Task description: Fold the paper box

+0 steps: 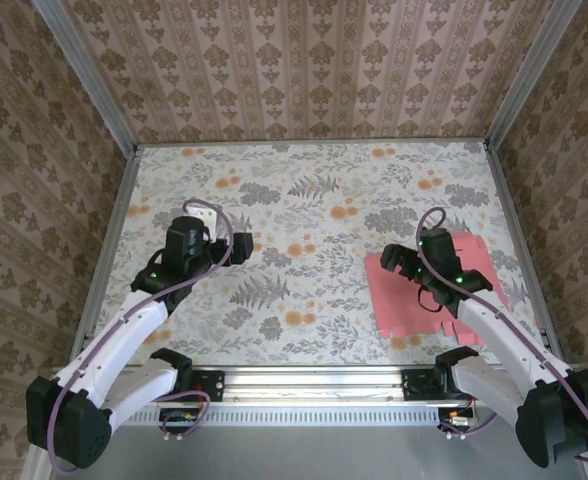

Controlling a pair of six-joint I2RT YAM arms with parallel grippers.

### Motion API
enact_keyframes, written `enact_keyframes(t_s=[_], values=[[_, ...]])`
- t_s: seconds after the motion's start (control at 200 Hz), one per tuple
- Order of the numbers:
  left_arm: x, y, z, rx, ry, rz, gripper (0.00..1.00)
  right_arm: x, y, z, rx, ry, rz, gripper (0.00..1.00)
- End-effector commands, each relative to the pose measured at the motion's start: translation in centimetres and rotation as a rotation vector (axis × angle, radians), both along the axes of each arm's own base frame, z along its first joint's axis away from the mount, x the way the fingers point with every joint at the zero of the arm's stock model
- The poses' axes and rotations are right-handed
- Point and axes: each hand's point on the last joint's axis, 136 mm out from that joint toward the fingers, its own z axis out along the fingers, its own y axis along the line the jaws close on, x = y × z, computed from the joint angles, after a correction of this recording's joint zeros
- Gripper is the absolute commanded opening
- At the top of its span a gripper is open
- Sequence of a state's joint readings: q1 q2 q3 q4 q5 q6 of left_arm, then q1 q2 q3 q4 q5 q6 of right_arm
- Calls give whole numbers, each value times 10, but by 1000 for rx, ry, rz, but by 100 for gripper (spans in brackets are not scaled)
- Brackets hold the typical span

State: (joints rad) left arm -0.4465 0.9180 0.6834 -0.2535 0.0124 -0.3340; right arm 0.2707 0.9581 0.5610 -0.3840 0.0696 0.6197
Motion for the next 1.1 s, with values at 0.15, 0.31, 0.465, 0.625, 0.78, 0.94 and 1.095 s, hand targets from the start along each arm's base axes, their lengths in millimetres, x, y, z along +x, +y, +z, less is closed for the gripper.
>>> enact_keyframes(t_s=[0.15,0.31,0.465,0.625,0.78,0.94,1.095], values=[[-14,-1,-5,-39,77,-1,100,-22,30,-42,72,142,1,100],[-14,-3,-5,-59,100,7,100,-19,51,-55,76,173,37,100],[-13,-2,-8,-83,131,18,100,-14,72,-63,85,186,72,100],[-11,4,-12,-131,170,48,100,-5,103,-64,100,185,122,100],[-11,13,-8,-149,164,72,100,9,155,-65,121,189,219,100],[-13,30,-1,-155,170,122,100,26,236,-65,138,197,375,100],[-21,53,10,-162,166,200,100,36,315,-59,161,188,521,100]])
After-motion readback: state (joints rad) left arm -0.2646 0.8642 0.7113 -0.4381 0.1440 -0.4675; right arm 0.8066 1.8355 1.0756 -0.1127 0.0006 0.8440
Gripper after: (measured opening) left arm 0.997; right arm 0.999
